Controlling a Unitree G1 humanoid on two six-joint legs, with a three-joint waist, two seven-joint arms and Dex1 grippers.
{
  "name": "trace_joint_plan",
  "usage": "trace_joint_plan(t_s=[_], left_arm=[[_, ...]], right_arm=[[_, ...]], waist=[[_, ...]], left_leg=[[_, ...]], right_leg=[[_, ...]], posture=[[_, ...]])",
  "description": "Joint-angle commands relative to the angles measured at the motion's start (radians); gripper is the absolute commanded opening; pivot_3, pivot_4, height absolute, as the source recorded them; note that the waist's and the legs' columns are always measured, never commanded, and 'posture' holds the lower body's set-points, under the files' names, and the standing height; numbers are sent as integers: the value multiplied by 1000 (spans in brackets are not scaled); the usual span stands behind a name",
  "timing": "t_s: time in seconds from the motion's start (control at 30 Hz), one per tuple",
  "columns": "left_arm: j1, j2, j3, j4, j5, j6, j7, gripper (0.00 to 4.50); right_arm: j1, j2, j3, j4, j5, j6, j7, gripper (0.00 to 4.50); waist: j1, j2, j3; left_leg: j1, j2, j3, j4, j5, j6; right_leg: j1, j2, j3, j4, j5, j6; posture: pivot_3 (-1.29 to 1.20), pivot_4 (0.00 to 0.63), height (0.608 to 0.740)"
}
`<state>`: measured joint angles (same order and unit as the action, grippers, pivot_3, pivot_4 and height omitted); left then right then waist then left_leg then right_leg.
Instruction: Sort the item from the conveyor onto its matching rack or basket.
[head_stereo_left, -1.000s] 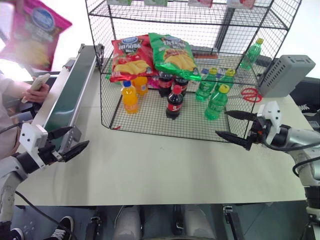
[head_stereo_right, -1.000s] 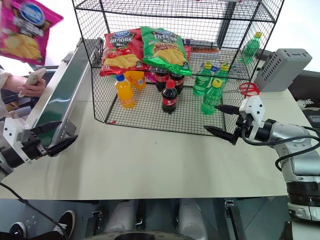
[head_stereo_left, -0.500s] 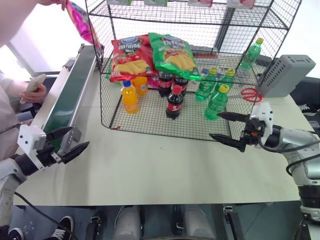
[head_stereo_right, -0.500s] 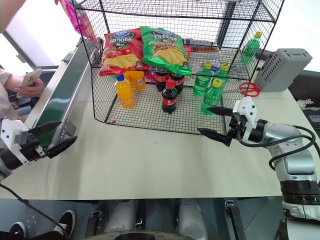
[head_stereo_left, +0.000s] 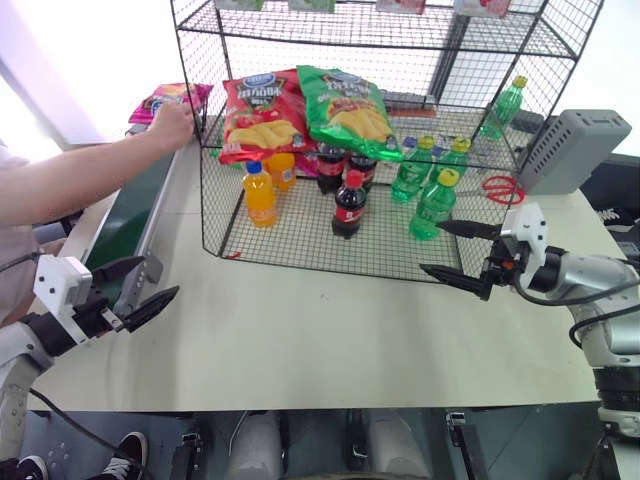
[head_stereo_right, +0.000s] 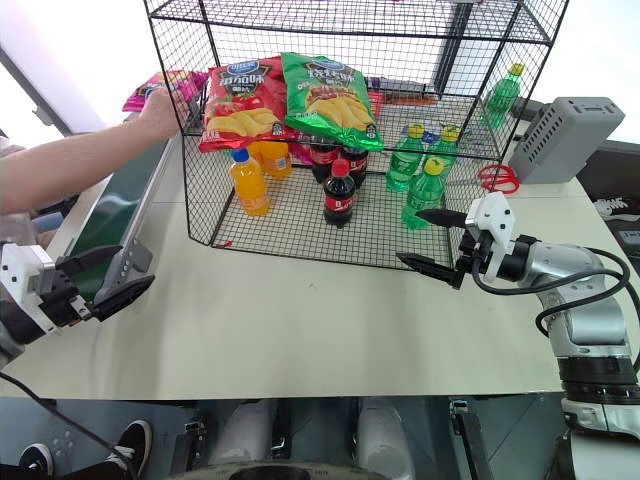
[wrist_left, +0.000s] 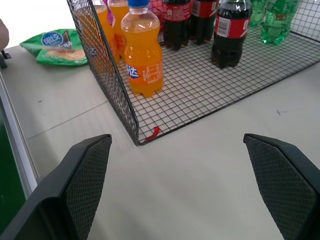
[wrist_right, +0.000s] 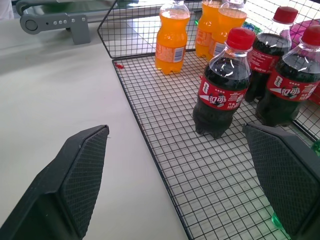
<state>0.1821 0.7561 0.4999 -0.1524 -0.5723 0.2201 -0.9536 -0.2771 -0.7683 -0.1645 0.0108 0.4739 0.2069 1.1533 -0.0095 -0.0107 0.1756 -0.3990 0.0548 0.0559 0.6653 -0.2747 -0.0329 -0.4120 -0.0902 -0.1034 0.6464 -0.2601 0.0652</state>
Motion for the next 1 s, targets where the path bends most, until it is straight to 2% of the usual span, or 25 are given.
trace_joint_plan(t_s=[0.03, 0.2, 0.53, 0.67, 0.8, 0.93, 1.0], left_arm=[[2, -2, 43, -34, -33, 6, 1, 4500], [6, -7, 56, -37, -30, 4, 17, 4500], [47, -12, 106, -34, -8, -54, 9, 4500], [91, 8, 110, 7, 130, -226, -6, 4500], [89, -2, 134, 48, 251, -381, 76, 4500], [159, 37, 157, 112, 423, -567, 114, 4500], [178, 47, 181, 140, 457, -636, 139, 4500]], right_arm=[[-19, -5, -11, -8, 9, -6, 10, 4461], [-21, -1, -3, -43, 48, 85, 4, 4461], [-2, 48, 42, -153, 84, 155, -10, 4461], [-18, 90, 73, -224, 166, 269, -34, 4461], [-24, 130, 144, -276, 149, 303, -61, 4461], [-44, 172, 205, -303, 132, 292, -80, 4461], [-53, 184, 219, -303, 136, 302, -80, 4461]], waist=[[0, 0, 0], [0, 0, 0], [0, 0, 0], [-1, 0, 0], [0, 0, 0], [-2, 0, 0], [-3, 0, 0]], left_leg=[[0, 0, 0, 0, 0, 0], [0, 0, 0, 0, 0, 0], [-1, 1, 0, 0, 0, 0], [-1, 1, 0, 0, 0, 0], [-3, 4, 0, 0, 0, 0], [-8, 3, 1, 0, 0, 0], [-9, 4, 4, 0, 0, 0]], right_leg=[[0, 0, 0, 0, 0, 0], [0, 0, 0, 0, 0, 0], [-1, 0, 0, 0, 0, 0], [-1, 1, 0, 0, -1, -1], [-4, 2, 0, 0, -1, -2], [-11, 2, 2, 1, 0, -2], [-13, 3, 2, 1, 0, -2]], posture=[[0, 150, 740], [0, 150, 740], [0, 150, 740], [0, 150, 740], [0, 150, 740], [0, 150, 740], [0, 150, 740]])
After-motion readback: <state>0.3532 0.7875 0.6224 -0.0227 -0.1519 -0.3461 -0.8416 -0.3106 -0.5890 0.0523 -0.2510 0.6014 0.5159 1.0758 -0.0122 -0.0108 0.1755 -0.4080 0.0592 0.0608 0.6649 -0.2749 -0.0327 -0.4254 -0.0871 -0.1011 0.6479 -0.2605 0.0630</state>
